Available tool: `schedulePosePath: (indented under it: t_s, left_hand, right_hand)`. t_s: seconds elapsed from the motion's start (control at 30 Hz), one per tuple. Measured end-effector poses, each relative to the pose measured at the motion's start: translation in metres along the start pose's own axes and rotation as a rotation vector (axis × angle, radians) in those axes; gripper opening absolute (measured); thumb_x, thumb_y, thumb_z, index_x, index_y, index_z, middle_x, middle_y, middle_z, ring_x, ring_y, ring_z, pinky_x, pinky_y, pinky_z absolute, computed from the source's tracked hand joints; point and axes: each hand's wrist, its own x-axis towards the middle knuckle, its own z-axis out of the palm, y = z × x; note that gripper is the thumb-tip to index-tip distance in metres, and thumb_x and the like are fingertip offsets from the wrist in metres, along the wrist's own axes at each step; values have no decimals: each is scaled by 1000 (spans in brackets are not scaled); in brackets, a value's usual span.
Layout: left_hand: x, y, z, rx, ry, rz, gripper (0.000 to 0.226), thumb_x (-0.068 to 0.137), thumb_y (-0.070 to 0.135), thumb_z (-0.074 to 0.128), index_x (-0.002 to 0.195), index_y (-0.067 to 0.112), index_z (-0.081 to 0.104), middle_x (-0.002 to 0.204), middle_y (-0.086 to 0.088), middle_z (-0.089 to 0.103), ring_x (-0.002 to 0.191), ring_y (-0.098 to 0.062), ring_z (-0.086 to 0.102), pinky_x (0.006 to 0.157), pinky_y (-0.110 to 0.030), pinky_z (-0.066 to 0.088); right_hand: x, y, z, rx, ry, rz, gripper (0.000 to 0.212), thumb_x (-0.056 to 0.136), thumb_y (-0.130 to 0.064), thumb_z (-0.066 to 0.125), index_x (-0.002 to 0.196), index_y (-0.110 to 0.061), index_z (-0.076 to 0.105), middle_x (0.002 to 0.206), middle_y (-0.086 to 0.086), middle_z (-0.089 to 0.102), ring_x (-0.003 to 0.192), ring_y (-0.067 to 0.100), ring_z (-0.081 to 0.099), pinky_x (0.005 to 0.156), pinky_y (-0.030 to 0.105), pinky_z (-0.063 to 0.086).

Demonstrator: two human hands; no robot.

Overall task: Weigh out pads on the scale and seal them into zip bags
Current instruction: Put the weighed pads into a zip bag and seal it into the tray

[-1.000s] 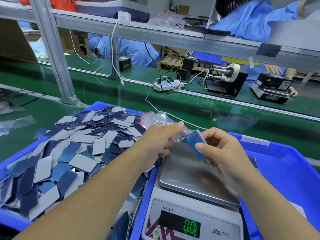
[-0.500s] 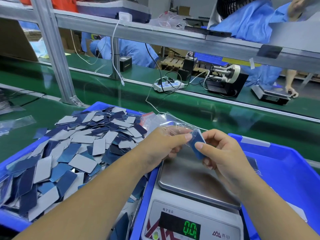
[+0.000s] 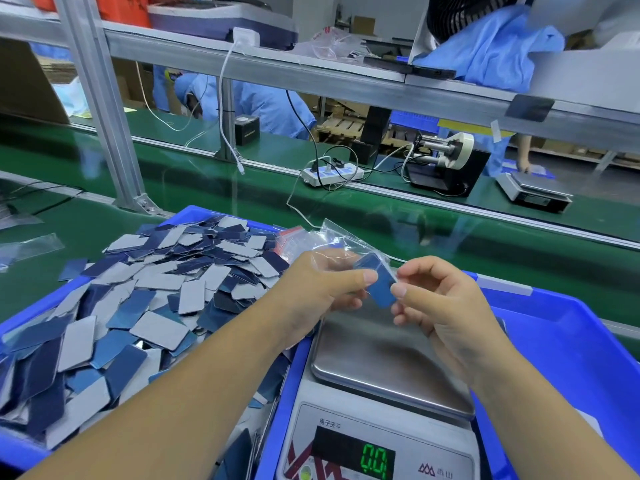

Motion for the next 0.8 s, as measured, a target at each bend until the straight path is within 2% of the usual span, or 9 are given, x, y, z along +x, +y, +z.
schedulePosePath:
  t_s: [0.07,0.13,0.27,0.37,0.5,0.57,0.63,0.67,0.8]
  left_hand:
    - [1,0,0,-1,-13,2,12,74,19,79,86,17,80,90,-9,73,71,-14,65,62,-21,53]
    - [-2,-1,2,68,-72,-17,10,76,21,78,86,25,80,88,-4,74,75,-12,65,64,-22,53]
    - [-5,-5,5,174,-151,-27,16,84,19,76,85,35,78,78,9,71,72,-4,62,67,-20,49]
    - [-1,-4,7,147,-63,13,15,78,23,77,89,32,80,82,8,72,70,-3,60,66,-20,46]
    - [1,-6,6,139,-8,17,15,71,31,81,86,29,80,79,4,70,65,-7,56,65,-25,45]
    - [1,-8,5,205,-13,26,30,67,37,84,90,20,79,75,0,66,68,-11,55,65,-28,45]
    - [1,-9,4,232,-10,40,48,62,43,85,94,9,76,75,-6,62,71,-16,52,63,-29,43]
    - [1,-9,4,229,-11,51,48,61,44,85,93,9,76,76,-7,62,71,-16,51,62,-27,42]
    - [1,-6,5,190,-27,106,22,66,32,85,85,23,79,76,-3,68,70,-15,55,58,-23,41]
  right_hand:
    - [0,0,-2,14,19,-5,17,75,1,75,75,-15,73,72,11,66,56,22,62,53,27,53]
    - [0,2,-3,-7,49,-21,24,80,8,70,73,-15,73,69,12,65,55,22,62,52,26,53]
    - [0,4,3,7,44,-40,12,68,-3,77,73,-14,74,67,12,65,56,21,63,53,26,54]
    - [1,3,3,45,31,-27,14,64,-11,78,77,-15,75,72,10,67,61,20,64,57,27,55]
    - [1,5,1,53,43,-7,13,78,2,71,77,-10,75,71,14,68,62,23,64,56,26,55]
    - [1,7,3,48,64,-11,12,77,4,71,76,-7,75,71,16,68,61,24,65,54,25,53]
    - [0,7,7,70,74,-18,6,70,-4,75,76,-6,74,70,16,68,60,25,65,50,24,50]
    - [0,7,9,77,77,-18,7,67,-8,75,75,-7,75,70,15,68,60,25,65,48,24,49]
    - [-1,6,9,133,39,4,2,76,-9,76,77,-9,78,73,15,69,64,24,67,48,23,46]
